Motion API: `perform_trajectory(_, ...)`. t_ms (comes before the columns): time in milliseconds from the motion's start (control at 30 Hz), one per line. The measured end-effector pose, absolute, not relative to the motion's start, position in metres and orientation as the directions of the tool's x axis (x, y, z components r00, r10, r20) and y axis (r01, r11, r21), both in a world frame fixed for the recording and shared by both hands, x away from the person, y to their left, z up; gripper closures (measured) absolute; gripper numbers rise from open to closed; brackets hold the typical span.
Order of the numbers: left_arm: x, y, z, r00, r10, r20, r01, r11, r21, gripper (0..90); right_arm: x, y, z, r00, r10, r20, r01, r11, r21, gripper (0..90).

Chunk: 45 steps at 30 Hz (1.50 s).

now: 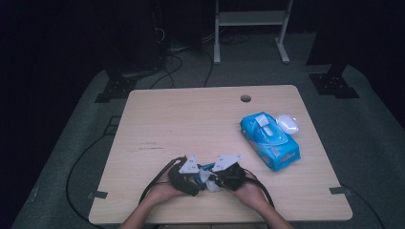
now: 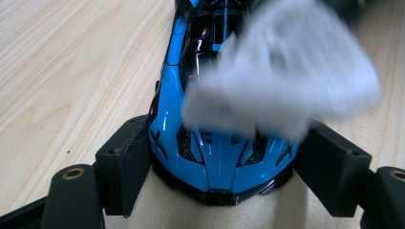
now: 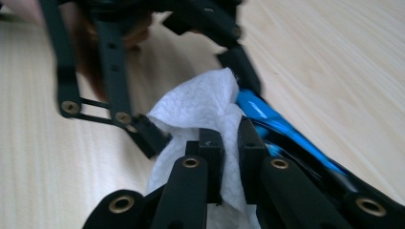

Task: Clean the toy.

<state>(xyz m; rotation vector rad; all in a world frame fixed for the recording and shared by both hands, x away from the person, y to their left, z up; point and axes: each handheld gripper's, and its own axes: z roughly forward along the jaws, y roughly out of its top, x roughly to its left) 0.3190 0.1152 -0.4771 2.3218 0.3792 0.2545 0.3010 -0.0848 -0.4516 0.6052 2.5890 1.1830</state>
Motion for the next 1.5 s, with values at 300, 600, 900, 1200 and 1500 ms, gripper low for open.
perform_trajectory(300, 0.318, 0.112, -0.477, 0.932, 0.355, 0.075, 0.199, -0.672, 0.713, 24.3, 0.301, -0.096, -0.451, -0.869, 0.495, -0.024, 0.299, 0.561, 0.772, 84.0)
perform_trajectory(600, 0.319, 0.113, -0.477, 0.934, 0.350, 0.077, 0.193, -0.673, 0.714, 24.4, 0.306, -0.097, -0.447, -0.871, 0.491, -0.032, 0.294, 0.571, 0.766, 84.0)
perform_trajectory(900, 0.318, 0.113, -0.476, 0.933, 0.350, 0.081, 0.191, -0.674, 0.713, 25.2, 0.302, -0.069, -0.456, -0.897, 0.442, -0.015, 0.273, 0.580, 0.767, 84.0)
perform_trajectory(1200, 0.319, 0.112, -0.477, 0.934, 0.349, 0.072, 0.195, -0.669, 0.717, 25.3, 0.314, -0.105, -0.444, -0.830, 0.555, -0.052, 0.309, 0.535, 0.786, 84.0)
perform_trajectory(1500, 0.319, 0.112, -0.477, 0.933, 0.353, 0.071, 0.198, -0.669, 0.717, 25.3, 0.331, -0.084, -0.446, -0.851, 0.523, -0.047, 0.315, 0.580, 0.751, 84.0)
